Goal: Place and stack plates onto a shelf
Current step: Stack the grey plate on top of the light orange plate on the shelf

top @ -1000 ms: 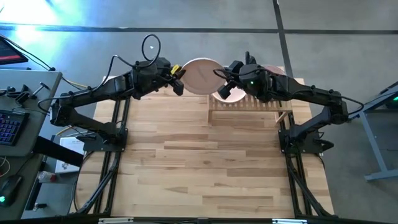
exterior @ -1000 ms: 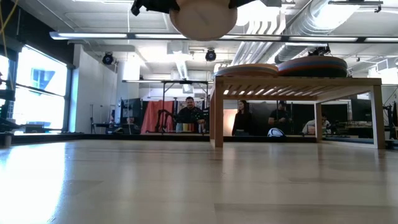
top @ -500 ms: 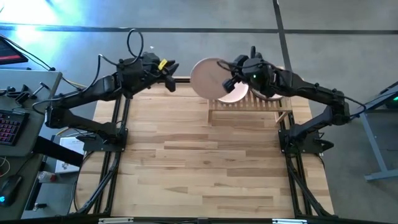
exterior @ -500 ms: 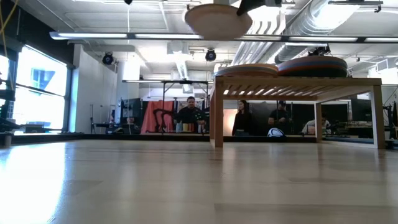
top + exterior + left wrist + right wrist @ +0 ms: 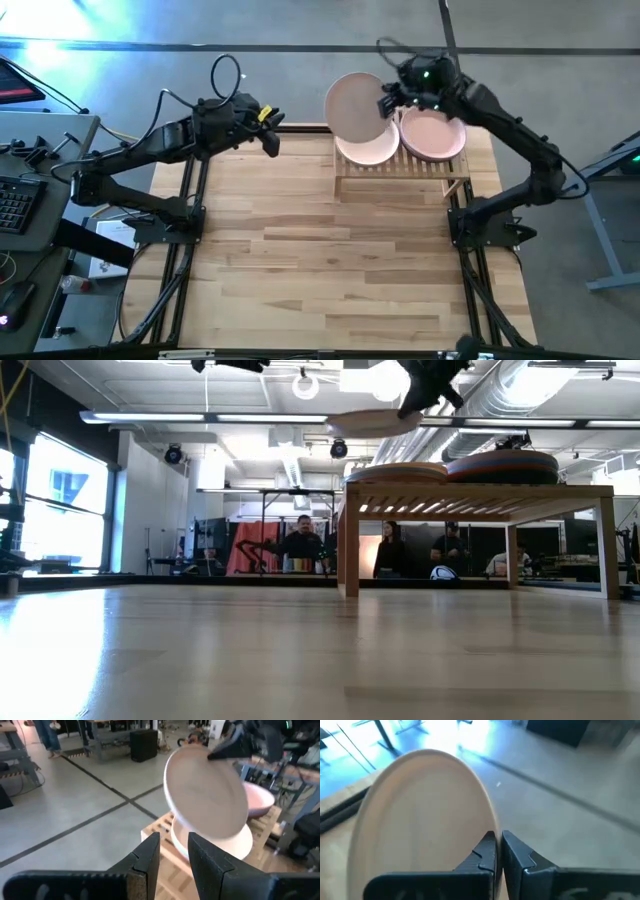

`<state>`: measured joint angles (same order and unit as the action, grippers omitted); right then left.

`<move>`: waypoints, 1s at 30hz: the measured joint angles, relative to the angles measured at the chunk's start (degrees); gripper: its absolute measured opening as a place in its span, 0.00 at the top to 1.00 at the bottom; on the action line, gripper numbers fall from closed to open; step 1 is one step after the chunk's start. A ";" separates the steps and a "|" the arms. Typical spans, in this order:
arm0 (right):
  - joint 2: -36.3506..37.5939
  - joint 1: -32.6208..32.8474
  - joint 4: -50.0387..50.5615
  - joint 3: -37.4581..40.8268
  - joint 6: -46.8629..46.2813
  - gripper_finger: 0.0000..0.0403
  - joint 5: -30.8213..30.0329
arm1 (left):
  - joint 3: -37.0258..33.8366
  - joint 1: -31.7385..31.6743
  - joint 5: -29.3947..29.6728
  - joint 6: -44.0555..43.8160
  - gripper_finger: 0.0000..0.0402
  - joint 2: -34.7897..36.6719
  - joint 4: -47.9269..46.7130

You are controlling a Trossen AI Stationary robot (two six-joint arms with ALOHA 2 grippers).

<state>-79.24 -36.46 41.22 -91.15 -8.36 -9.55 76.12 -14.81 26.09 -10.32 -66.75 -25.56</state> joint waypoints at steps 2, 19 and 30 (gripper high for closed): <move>0.00 -3.86 1.35 0.00 -2.13 1.00 5.88 | -0.02 0.02 -0.02 -0.08 0.78 -0.03 -1.16; -7.47 -12.89 12.44 0.22 -4.17 1.00 22.82 | -0.02 0.02 0.00 -1.54 0.78 0.01 -2.76; -8.61 -14.24 14.58 0.22 0.75 1.00 23.68 | -0.02 0.02 -0.02 -1.63 0.78 0.01 -4.18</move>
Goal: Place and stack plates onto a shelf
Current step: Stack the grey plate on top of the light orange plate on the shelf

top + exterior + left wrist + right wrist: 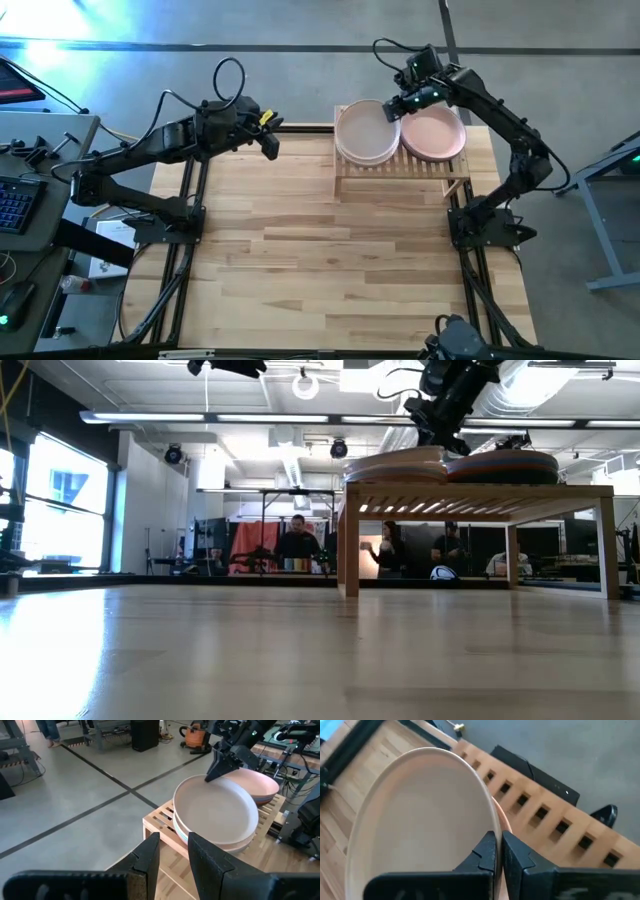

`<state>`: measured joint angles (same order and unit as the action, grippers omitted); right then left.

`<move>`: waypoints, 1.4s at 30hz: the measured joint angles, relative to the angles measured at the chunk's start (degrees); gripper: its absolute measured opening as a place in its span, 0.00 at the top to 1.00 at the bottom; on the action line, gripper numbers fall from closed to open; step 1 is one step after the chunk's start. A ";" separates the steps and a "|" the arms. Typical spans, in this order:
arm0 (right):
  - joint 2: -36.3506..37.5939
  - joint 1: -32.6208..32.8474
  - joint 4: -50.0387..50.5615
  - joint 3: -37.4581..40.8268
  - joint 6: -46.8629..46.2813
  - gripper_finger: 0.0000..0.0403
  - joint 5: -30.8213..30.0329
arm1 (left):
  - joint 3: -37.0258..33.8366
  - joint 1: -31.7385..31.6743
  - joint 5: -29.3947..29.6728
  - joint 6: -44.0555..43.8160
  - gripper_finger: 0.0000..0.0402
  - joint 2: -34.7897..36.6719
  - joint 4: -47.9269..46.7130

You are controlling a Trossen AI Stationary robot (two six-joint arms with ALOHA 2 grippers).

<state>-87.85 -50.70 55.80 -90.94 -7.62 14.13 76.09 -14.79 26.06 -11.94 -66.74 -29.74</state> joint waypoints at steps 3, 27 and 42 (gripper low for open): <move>0.02 -0.41 2.63 0.00 1.62 1.00 -0.06 | 0.00 0.00 0.02 -0.02 0.78 0.00 -0.38; -2.49 3.22 2.80 0.00 0.93 1.00 -3.56 | 0.00 -0.07 0.02 0.02 0.78 0.00 -0.43; -2.52 3.24 3.22 -0.25 0.09 0.75 -4.35 | 0.00 -0.07 0.02 0.09 0.78 0.00 -0.45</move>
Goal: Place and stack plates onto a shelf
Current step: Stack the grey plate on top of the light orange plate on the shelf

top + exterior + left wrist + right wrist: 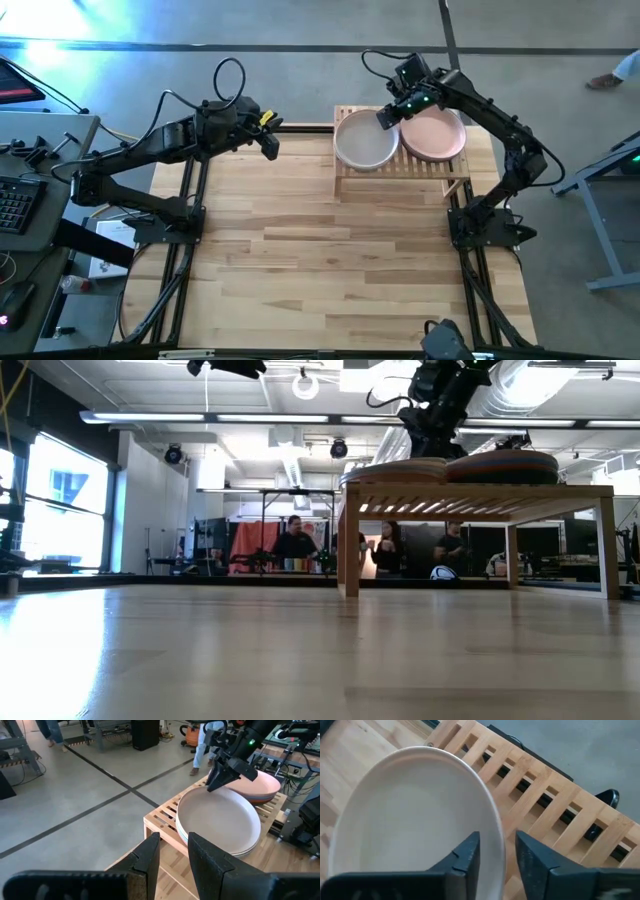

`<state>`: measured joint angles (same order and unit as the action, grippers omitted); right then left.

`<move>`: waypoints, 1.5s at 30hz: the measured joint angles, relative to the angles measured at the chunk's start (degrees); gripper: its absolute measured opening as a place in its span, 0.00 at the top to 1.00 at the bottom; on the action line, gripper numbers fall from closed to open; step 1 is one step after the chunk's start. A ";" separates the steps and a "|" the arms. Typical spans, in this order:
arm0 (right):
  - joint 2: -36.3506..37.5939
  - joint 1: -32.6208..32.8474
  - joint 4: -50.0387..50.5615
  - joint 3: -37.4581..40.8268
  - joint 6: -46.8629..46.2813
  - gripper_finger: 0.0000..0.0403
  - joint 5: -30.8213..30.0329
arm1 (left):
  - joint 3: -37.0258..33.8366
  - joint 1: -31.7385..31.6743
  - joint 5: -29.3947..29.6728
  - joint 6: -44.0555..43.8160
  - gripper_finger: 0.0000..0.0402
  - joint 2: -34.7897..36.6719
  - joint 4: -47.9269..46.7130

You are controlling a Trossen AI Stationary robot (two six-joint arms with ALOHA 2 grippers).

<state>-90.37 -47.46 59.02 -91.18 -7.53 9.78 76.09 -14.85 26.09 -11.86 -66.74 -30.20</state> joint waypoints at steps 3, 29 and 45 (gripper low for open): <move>-0.06 0.00 1.26 -2.18 -0.09 0.71 1.50 | -0.02 0.00 0.02 0.02 0.78 0.00 0.00; 0.01 15.31 24.90 -7.29 -8.41 0.70 -7.69 | -0.02 -0.02 0.17 -0.07 0.78 0.00 0.02; -0.35 15.69 24.49 -7.29 -11.19 0.70 -9.33 | -0.02 0.00 0.20 -0.11 0.78 0.00 0.02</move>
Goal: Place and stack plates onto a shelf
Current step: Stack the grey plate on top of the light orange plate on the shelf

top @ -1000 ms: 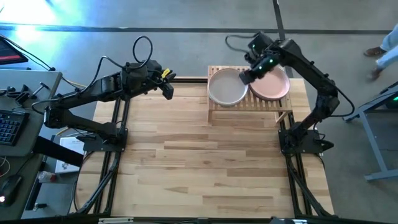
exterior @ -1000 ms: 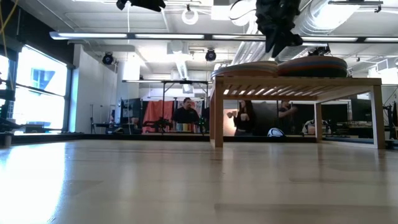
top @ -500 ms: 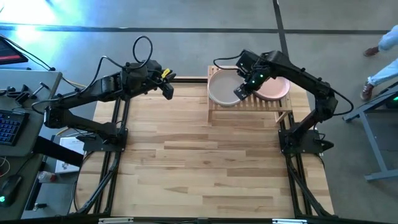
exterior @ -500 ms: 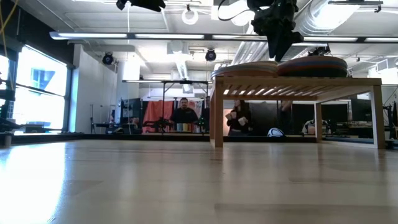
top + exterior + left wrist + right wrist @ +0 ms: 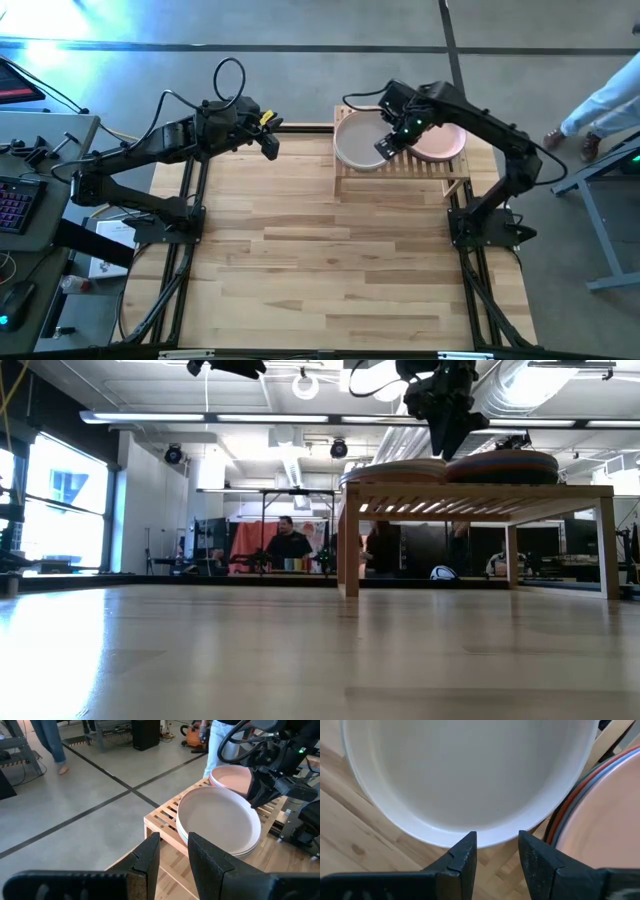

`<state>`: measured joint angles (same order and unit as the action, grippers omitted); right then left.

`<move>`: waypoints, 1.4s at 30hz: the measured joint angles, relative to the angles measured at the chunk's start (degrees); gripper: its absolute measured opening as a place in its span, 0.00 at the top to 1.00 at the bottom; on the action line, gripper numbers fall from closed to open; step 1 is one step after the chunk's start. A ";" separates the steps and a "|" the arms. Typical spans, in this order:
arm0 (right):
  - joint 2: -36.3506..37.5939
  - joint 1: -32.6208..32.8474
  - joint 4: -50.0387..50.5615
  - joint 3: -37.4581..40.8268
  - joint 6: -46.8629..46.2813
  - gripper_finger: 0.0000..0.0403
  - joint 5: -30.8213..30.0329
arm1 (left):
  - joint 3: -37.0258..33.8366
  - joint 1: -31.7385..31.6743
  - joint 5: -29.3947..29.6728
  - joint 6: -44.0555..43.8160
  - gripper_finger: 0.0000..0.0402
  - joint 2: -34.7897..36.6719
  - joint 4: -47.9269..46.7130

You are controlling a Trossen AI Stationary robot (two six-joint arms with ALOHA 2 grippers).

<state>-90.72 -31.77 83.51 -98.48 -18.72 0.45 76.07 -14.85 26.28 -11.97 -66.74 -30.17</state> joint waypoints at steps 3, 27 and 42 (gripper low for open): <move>-0.60 0.00 0.00 0.00 -0.31 0.70 -0.05 | 0.00 0.02 0.00 -0.02 0.78 0.00 -0.02; -2.97 0.00 0.03 0.02 -0.52 0.70 1.64 | 0.00 0.02 -0.02 -0.04 0.78 0.00 -0.11; -0.78 -0.13 -10.78 0.00 -0.36 0.70 1.53 | 0.00 0.02 -0.17 -1.46 0.78 0.00 -0.24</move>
<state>-91.50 -31.89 72.73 -98.48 -19.08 1.98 76.07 -14.83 26.11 -13.43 -66.74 -30.41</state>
